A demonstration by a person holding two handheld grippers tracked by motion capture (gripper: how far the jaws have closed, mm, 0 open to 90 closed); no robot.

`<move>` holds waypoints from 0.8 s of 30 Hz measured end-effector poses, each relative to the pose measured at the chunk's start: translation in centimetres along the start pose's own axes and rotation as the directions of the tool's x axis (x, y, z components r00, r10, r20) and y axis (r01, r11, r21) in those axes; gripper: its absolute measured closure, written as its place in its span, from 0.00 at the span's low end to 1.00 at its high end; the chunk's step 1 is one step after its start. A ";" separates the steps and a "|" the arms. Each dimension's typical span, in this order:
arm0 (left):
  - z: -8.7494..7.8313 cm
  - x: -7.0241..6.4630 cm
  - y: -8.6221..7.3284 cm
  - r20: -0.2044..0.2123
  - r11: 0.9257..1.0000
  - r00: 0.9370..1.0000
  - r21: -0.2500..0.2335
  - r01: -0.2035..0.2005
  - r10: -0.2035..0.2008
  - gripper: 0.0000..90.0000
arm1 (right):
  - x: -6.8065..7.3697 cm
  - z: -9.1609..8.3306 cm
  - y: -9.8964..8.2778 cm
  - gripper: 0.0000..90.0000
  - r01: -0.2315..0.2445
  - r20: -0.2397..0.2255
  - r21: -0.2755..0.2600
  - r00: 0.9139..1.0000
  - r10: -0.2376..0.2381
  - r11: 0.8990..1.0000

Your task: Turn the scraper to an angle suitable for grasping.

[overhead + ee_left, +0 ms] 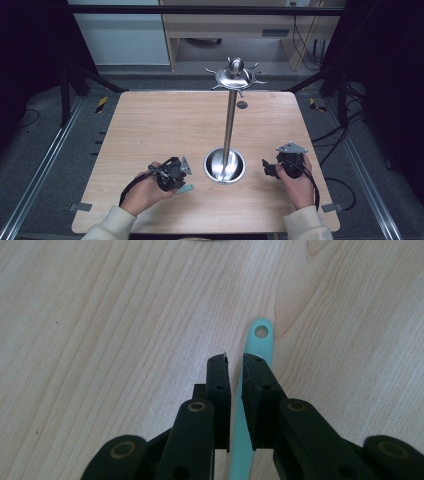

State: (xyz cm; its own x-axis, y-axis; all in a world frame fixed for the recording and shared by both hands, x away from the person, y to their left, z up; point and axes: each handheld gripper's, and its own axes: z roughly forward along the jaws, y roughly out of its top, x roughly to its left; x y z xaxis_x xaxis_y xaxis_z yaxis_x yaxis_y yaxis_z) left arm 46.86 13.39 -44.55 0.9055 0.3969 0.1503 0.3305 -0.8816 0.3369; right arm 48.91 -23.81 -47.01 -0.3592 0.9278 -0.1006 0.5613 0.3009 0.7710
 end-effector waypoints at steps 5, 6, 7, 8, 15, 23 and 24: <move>0.1 -0.1 0.4 0.014 1.000 1.000 0.023 -0.014 0.013 0.85 | 0.0 0.0 0.0 0.13 -0.003 -0.001 -0.001 1.000 0.003 1.000; 0.1 -0.2 0.6 0.013 1.000 1.000 0.023 -0.015 0.014 0.85 | 0.0 0.0 0.0 0.13 -0.003 -0.001 -0.001 1.000 0.003 1.000; 0.1 -0.2 0.7 0.014 1.000 1.000 0.027 -0.017 0.017 0.84 | 0.0 0.0 0.0 0.13 -0.003 -0.001 -0.002 1.000 0.003 1.000; 0.2 -0.2 0.8 0.017 0.999 1.000 0.039 -0.013 0.012 0.82 | 0.0 0.0 0.0 0.13 -0.002 -0.002 0.000 1.000 0.002 1.000; 0.8 -0.2 0.9 0.040 0.997 0.999 0.072 -0.014 0.012 0.76 | 0.0 0.0 0.0 0.13 0.001 -0.002 -0.002 1.000 -0.001 1.000; 1.5 -0.2 1.1 0.048 0.995 0.999 0.098 -0.017 0.013 0.73 | 0.0 0.0 0.0 0.13 0.001 -0.002 -0.002 1.000 -0.001 1.000; 1.6 -0.2 1.2 0.051 0.995 0.999 0.099 -0.019 0.014 0.73 | 0.0 0.0 0.0 0.13 -0.003 -0.004 -0.001 1.000 0.003 1.000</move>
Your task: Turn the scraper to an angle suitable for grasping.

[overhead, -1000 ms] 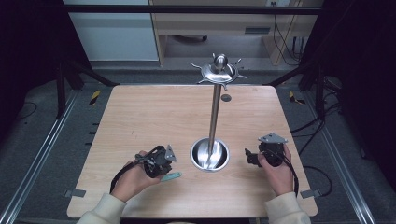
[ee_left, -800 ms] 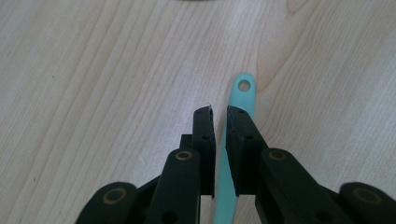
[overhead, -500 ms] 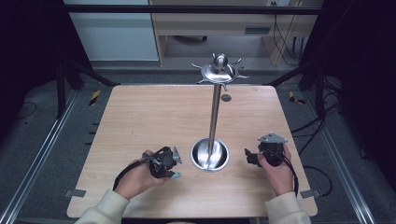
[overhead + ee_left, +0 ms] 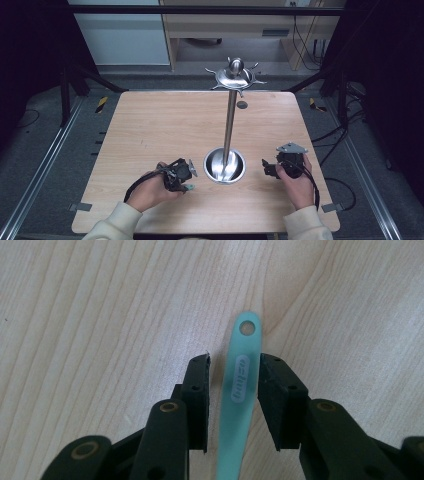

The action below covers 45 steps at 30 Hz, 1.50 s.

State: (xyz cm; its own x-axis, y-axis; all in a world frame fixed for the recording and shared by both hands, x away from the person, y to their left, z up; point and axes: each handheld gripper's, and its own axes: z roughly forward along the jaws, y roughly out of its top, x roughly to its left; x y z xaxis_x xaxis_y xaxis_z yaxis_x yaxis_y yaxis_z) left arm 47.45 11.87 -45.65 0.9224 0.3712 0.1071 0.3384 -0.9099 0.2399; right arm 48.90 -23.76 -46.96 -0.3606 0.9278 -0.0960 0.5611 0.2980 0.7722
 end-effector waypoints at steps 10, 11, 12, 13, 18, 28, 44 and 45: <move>0.7 0.0 0.3 0.012 1.000 1.000 0.020 -0.006 0.005 0.73 | 0.0 0.0 0.0 0.13 0.000 0.000 -0.002 1.000 0.000 1.000; 0.7 0.0 0.3 0.016 1.000 1.000 0.023 -0.006 0.006 0.73 | -0.1 0.0 0.0 0.13 0.001 0.000 -0.003 1.000 -0.001 1.000; 0.7 0.0 0.3 0.016 1.000 1.000 0.023 -0.006 0.006 0.73 | -0.1 0.0 0.0 0.13 0.001 0.001 -0.002 1.000 -0.001 1.000; 0.8 0.0 0.3 0.019 1.000 1.000 0.026 -0.005 0.005 0.73 | -0.1 0.0 0.0 0.13 0.001 -0.001 -0.003 1.000 -0.001 1.000; 0.8 0.1 0.3 0.031 1.000 1.000 0.029 -0.001 0.001 0.75 | -0.1 0.0 0.0 0.13 0.002 0.001 -0.002 1.000 -0.002 1.000; 0.9 0.5 0.3 0.067 0.999 0.998 0.032 0.017 -0.019 0.78 | 0.0 0.0 0.0 0.13 0.007 0.001 -0.001 1.000 -0.007 1.000; -1.7 0.9 -1.2 0.061 0.992 0.995 -0.092 0.081 -0.076 0.82 | 0.0 0.0 0.0 0.13 0.006 0.002 0.001 1.000 -0.006 1.000; -2.0 1.0 -1.3 0.057 0.992 0.995 -0.098 0.085 -0.080 0.82 | 0.0 0.0 0.0 0.13 0.003 0.002 0.002 1.000 -0.003 1.000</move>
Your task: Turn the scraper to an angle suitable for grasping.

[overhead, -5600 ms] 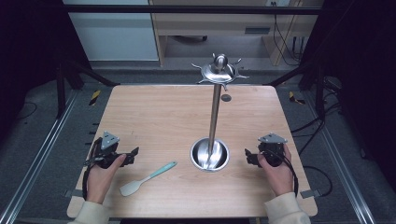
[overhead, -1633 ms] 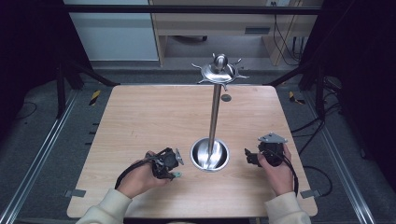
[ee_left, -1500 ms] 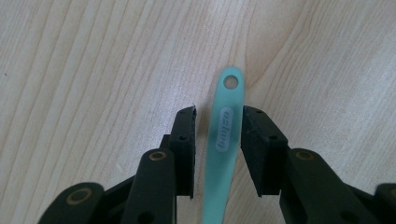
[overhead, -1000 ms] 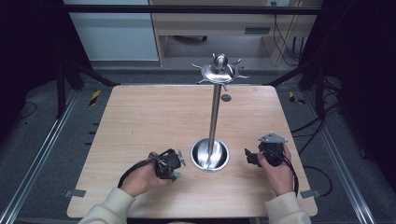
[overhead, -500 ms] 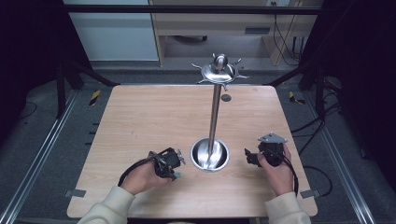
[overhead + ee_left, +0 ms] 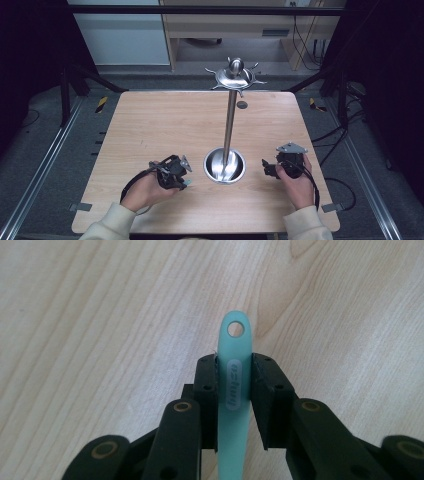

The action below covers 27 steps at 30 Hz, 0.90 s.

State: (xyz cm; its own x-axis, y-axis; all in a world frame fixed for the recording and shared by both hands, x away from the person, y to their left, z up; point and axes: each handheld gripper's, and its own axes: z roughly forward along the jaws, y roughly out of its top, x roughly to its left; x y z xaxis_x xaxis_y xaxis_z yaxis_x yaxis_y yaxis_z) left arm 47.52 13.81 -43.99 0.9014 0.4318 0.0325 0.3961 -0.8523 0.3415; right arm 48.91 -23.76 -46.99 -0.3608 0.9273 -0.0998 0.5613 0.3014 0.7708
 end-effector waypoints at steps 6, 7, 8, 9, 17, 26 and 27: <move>-1.9 0.4 -0.3 -0.021 0.998 0.999 -0.053 0.022 -0.024 0.82 | 0.0 0.0 0.0 0.13 0.002 0.000 -0.001 1.000 -0.002 1.000; -2.2 0.4 -0.4 -0.020 0.998 0.999 -0.061 0.027 -0.028 0.82 | 0.0 0.0 0.0 0.13 0.005 0.000 -0.003 1.000 -0.005 1.000; -2.4 0.5 -0.4 -0.019 0.997 0.999 -0.066 0.030 -0.032 0.82 | 0.0 0.0 0.0 0.13 0.005 0.000 -0.003 1.000 -0.005 1.000; -3.0 0.6 -0.5 -0.022 0.996 0.999 -0.082 0.037 -0.039 0.82 | 0.0 0.0 0.0 0.13 0.002 -0.001 0.000 1.000 -0.002 1.000; -5.9 0.6 -0.4 -0.055 0.987 0.997 -0.151 0.045 -0.054 0.83 | 0.0 0.0 0.0 0.13 0.001 -0.001 0.003 1.000 -0.001 1.000; -9.6 0.9 -0.1 -0.092 0.966 0.993 -0.254 0.048 -0.073 0.83 | 0.1 0.0 0.0 0.13 0.002 -0.004 -0.003 1.000 -0.002 1.000; -9.8 0.9 -0.1 -0.097 0.966 0.992 -0.256 0.047 -0.074 0.83 | 0.1 0.0 0.0 0.13 0.002 -0.004 -0.003 1.000 -0.002 1.000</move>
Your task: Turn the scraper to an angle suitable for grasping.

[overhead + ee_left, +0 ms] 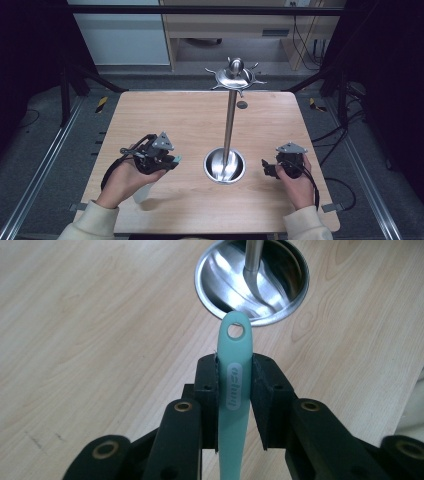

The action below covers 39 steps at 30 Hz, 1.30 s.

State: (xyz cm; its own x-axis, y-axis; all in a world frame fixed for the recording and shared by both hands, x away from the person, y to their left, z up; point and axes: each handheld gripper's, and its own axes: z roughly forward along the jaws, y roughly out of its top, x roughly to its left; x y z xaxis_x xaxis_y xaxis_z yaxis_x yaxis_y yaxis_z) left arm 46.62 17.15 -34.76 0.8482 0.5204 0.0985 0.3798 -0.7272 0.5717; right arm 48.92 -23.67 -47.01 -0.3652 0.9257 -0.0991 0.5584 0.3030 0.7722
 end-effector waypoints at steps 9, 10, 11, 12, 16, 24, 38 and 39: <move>-1.2 0.1 1.4 -0.032 0.998 0.999 -0.069 0.003 -0.005 0.83 | 0.1 0.0 0.0 0.13 0.001 -0.001 0.000 1.000 -0.001 1.000; -1.3 0.1 1.6 -0.035 0.997 0.999 -0.077 0.001 -0.004 0.83 | 0.1 0.0 0.0 0.13 0.001 -0.004 0.001 1.000 -0.001 1.000; -1.5 0.0 1.8 -0.040 0.996 0.999 -0.087 -0.003 0.000 0.83 | 0.1 0.0 0.0 0.13 0.002 -0.004 0.003 1.000 -0.002 1.000; -1.6 -0.1 2.0 -0.043 0.995 0.999 -0.097 -0.002 -0.003 0.83 | 0.1 0.0 0.0 0.13 0.001 -0.006 0.002 1.000 -0.001 1.000; -2.2 -0.3 2.5 -0.051 0.992 0.999 -0.129 -0.009 0.002 0.83 | 0.0 0.0 0.0 0.13 0.002 -0.001 -0.002 1.000 -0.002 1.000; -2.9 -0.3 3.3 -0.072 0.983 0.997 -0.181 -0.008 -0.005 0.83 | -0.2 -0.1 0.0 0.13 -0.001 0.002 -0.004 1.000 0.001 1.000; -3.8 -0.3 3.7 -0.089 0.963 0.996 -0.268 0.000 -0.025 0.83 | 0.3 -0.3 0.2 0.16 0.038 -0.012 -0.035 0.999 -0.039 0.999; -3.9 -0.4 3.7 -0.090 0.962 0.996 -0.273 -0.001 -0.025 0.83 | 0.3 -0.3 0.2 0.16 0.038 -0.011 -0.037 0.999 -0.039 0.999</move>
State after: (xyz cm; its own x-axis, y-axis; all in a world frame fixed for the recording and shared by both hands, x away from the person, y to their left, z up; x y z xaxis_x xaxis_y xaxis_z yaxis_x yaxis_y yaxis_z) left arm 46.27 15.96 -29.48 0.8018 0.5764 0.1576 0.2635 -0.5777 0.7725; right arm 48.72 -23.35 -46.71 -0.3943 0.9108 -0.1221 0.5162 0.3295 0.7906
